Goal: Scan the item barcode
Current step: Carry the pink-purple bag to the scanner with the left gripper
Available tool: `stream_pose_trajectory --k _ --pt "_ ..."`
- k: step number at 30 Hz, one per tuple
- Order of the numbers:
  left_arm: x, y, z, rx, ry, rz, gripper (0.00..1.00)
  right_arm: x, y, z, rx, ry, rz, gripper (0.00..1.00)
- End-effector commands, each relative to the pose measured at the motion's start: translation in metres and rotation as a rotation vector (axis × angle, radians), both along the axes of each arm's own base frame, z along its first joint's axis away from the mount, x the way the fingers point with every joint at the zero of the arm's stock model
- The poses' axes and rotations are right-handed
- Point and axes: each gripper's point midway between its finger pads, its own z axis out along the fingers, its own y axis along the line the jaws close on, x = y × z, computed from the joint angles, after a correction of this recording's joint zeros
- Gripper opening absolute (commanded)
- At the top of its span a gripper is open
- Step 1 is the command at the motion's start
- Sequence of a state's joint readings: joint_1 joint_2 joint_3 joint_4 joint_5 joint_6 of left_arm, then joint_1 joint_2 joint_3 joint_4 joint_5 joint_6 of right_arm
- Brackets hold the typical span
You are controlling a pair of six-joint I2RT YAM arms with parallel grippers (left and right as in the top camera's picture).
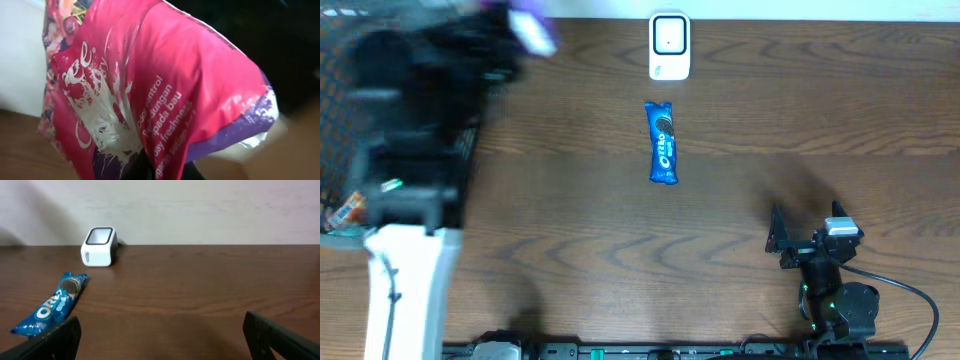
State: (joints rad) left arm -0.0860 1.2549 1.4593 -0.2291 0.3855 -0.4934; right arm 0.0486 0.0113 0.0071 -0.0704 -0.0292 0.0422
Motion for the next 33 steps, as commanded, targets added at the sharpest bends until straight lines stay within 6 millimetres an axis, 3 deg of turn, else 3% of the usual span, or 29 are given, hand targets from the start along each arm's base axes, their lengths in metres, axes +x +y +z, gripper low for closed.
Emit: stream_pose_trajectory --k 1,4,8,9,14,18,19,26,33 --pt "0.000 -0.082 -0.025 0.041 0.047 -0.187 0.07 0.000 -0.002 -0.001 0.013 0.002 -0.011 0.99" --pt "0.006 -0.127 -0.059 0.089 0.115 -0.207 0.07 0.000 -0.002 -0.001 0.013 0.002 -0.011 0.99" --pt "0.012 -0.170 -0.106 0.165 0.199 -0.197 0.07 0.000 -0.002 -0.001 0.013 0.002 -0.011 0.99" --pt "0.012 -0.186 -0.125 0.183 0.234 -0.205 0.07 0.000 -0.002 -0.001 0.013 0.002 -0.011 0.99" --pt "0.009 -0.234 -0.196 0.291 0.340 -0.212 0.07 0.000 -0.002 -0.001 0.013 0.002 -0.011 0.99" --pt "0.000 -0.262 -0.250 0.502 0.335 -0.326 0.08 0.000 -0.002 -0.001 0.013 0.002 -0.011 0.99" --pt "-0.003 -0.270 -0.271 0.595 0.323 -0.375 0.08 0.000 -0.002 -0.001 0.013 0.002 -0.011 0.99" --pt "-0.004 -0.276 -0.334 0.843 0.301 -0.500 0.08 0.000 -0.002 -0.001 0.013 0.002 -0.011 0.99" --pt "-0.006 -0.278 -0.348 0.971 0.235 -0.590 0.07 0.000 -0.002 -0.001 0.013 0.002 -0.011 0.99"
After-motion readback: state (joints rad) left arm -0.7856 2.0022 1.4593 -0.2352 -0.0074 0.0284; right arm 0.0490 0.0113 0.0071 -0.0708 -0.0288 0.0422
